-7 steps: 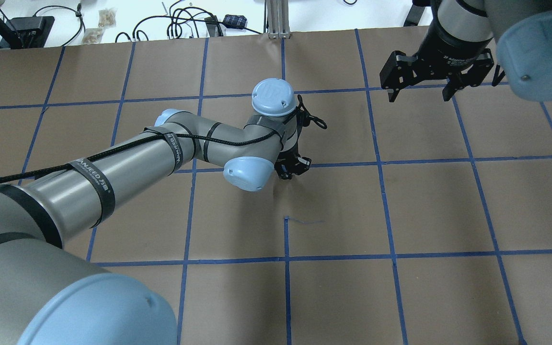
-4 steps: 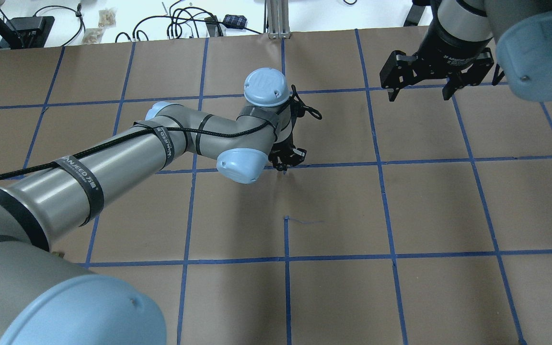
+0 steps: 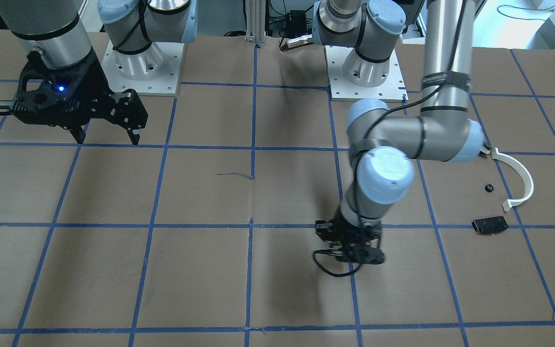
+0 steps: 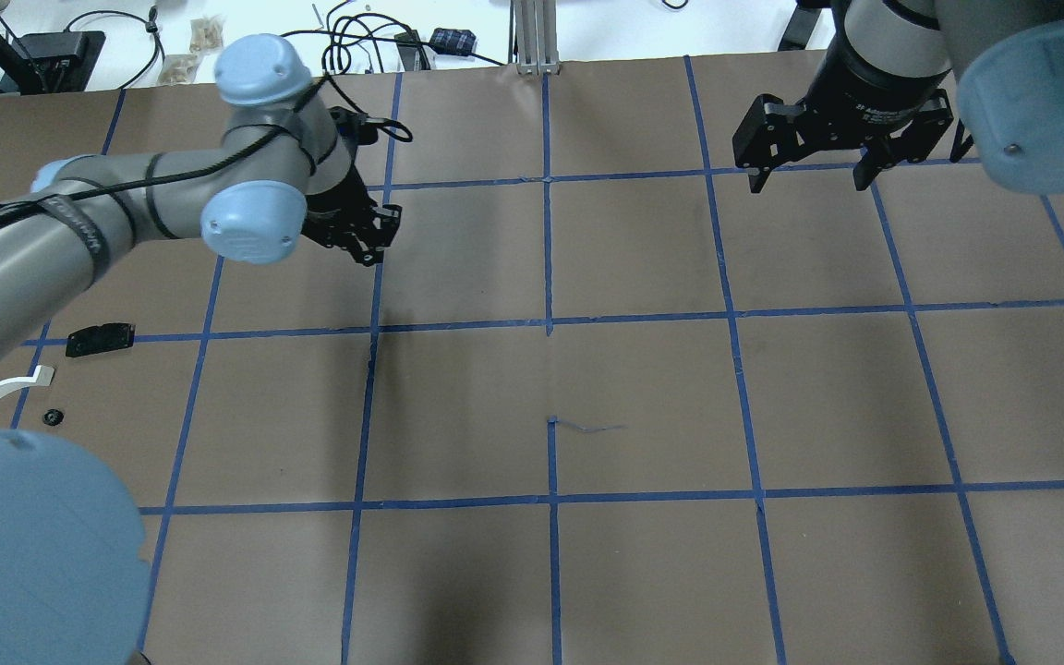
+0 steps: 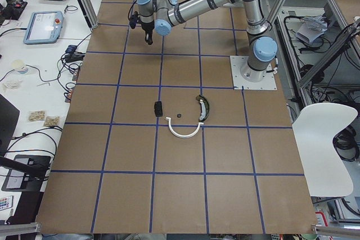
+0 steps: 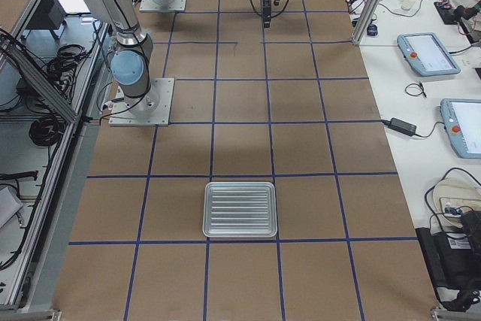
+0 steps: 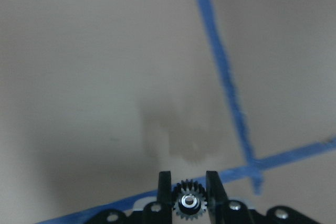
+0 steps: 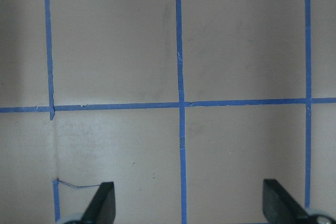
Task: Place bearing gear from tray to pile
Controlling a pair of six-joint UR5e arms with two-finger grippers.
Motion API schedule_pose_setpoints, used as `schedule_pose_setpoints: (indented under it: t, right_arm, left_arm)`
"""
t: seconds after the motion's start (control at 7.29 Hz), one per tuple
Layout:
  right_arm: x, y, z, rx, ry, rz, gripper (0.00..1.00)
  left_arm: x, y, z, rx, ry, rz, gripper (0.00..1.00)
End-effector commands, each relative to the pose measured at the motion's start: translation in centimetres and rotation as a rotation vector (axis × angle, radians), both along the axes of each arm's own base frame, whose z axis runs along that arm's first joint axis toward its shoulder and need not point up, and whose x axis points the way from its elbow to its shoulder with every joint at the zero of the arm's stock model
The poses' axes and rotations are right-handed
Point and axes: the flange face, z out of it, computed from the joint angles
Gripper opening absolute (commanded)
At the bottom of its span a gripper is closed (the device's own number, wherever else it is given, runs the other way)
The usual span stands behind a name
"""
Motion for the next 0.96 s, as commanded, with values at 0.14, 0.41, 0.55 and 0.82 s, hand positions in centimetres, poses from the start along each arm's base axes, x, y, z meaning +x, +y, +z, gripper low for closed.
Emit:
schedule_pose_setpoints:
  t: [0.14,0.41,0.55,0.82]
  right_arm:
    - [0.2,0.8,0.6,-0.008,-0.006,0.01,1.0]
    - [0.2,0.5,0.5,-0.005,-0.003,0.01,1.0]
    - [0.2,0.7,0.7,-0.007,-0.004,0.01,1.0]
    - [0.2,0.6,0.4,-0.002,-0.003,0.008,1.0]
  left_arm:
    - [18.5,3.1,1.5,0.112,-0.033,-0.019,0.0]
    - [28.1,5.8,1.6,0.138,-0.043,-0.1,0.0]
    - [32.1,8.2,0.7,0.165,-0.032,-0.085,0.0]
    - [36.4,10.9,-0.9,0.192,-0.005,-0.092,0.0]
